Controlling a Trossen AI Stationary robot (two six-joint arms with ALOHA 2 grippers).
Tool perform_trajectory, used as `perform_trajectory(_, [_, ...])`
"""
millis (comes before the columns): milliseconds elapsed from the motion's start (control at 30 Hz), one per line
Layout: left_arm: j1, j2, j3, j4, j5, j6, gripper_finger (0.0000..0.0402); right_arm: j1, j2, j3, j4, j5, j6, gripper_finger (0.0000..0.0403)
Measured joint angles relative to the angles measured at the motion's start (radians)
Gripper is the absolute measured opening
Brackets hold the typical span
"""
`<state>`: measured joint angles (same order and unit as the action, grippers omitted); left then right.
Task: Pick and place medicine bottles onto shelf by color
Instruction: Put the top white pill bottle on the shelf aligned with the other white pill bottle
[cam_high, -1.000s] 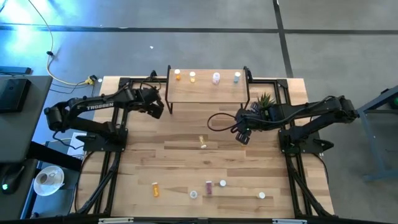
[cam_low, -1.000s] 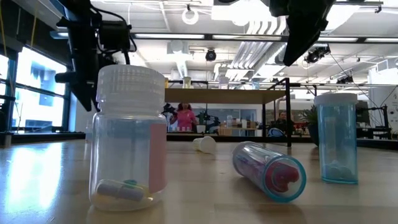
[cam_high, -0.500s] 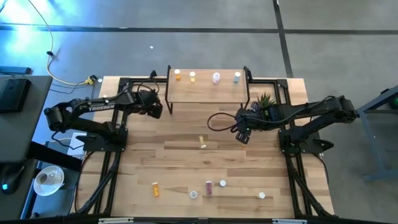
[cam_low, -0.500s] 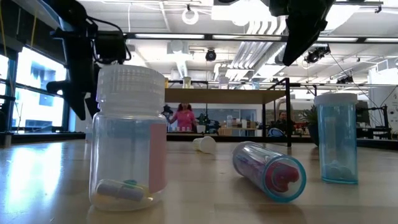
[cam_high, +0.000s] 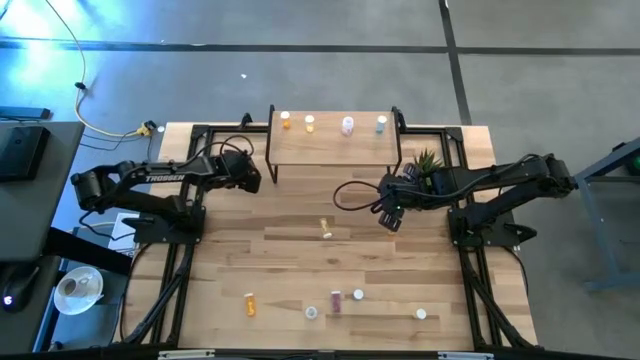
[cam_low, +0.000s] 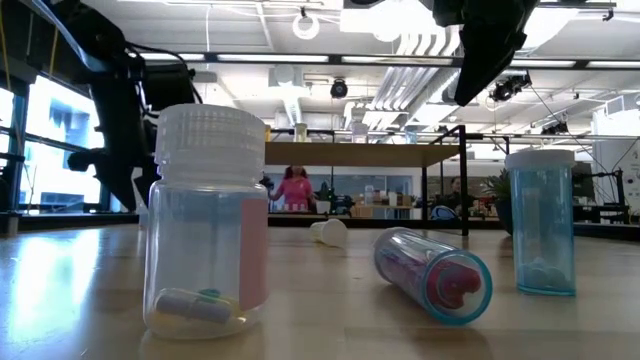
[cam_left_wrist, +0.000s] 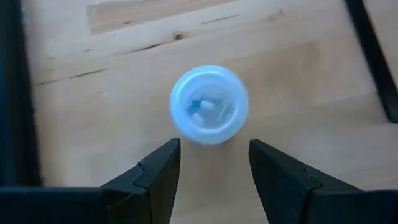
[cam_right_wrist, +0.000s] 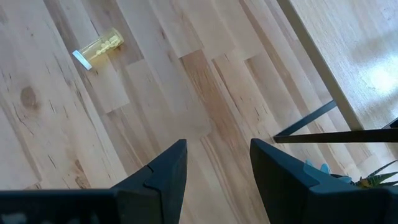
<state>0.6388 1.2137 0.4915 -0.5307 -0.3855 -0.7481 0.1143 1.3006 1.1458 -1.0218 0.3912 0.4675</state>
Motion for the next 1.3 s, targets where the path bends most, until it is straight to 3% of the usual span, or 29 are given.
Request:
perform_trajectory(200, [0.0, 0.0, -0.059, 0.131, -0.012, 0.025, 0.0182, 0.0, 0.0, 0.0, 0.001, 0.0, 0.0, 0.0167])
perform_trajectory(400, [0.001, 0.0, -0.1, 0.195, -0.094, 0.026, 0.0182, 0.0, 0.0, 0.0, 0.003, 0.0, 0.0, 0.0167])
perform_trajectory(667, [0.001, 0.0, -0.105, 0.249, -0.102, 0.052, 0.0182, 0.0, 0.0, 0.0, 0.01, 0.0, 0.0, 0.0167])
perform_trajectory(1300, [0.044, 0.0, -0.105, 0.254, -0.136, 0.079, 0.0182, 0.0, 0.0, 0.0, 0.017, -0.001, 0.0, 0.0167])
